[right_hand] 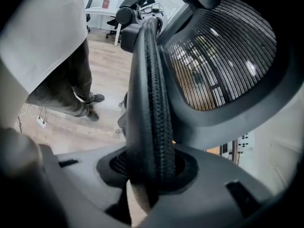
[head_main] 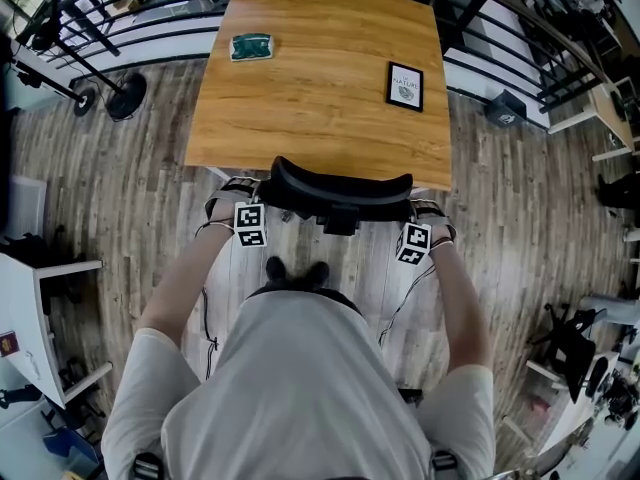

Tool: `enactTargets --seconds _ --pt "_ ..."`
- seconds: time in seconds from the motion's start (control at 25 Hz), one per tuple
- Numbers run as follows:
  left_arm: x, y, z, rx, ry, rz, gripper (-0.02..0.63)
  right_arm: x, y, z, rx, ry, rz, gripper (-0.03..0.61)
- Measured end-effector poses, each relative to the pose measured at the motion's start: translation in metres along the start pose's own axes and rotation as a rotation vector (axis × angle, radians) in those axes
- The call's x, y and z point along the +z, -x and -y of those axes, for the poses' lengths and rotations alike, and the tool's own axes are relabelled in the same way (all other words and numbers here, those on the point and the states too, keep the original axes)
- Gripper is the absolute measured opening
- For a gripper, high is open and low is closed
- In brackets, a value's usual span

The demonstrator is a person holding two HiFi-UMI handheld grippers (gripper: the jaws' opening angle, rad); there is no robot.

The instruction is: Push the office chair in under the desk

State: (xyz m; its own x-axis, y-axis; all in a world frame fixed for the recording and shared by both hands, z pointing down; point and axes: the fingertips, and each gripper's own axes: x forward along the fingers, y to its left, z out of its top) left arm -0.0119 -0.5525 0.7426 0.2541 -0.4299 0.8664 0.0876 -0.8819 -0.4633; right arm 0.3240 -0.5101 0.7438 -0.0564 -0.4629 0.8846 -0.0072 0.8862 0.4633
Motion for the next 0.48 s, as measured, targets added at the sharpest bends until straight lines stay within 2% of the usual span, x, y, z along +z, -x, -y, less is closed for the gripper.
enactTargets --seconds 0.08,0.24,0.48 --pt "0.0 -0.002 0.001 -0.011 -0.001 -0.009 0.172 -0.003 -0.001 -0.001 0.005 0.0 -0.013 0.108" --pt "0.001 -0.002 0.003 -0.011 -0.001 -0.021 0.198 -0.011 0.002 -0.002 0.019 -0.026 -0.03 0.161" --pt "0.007 0.01 0.0 -0.003 -0.005 -0.007 0.245 -0.007 0.018 0.0 0.0 -0.062 -0.012 0.179"
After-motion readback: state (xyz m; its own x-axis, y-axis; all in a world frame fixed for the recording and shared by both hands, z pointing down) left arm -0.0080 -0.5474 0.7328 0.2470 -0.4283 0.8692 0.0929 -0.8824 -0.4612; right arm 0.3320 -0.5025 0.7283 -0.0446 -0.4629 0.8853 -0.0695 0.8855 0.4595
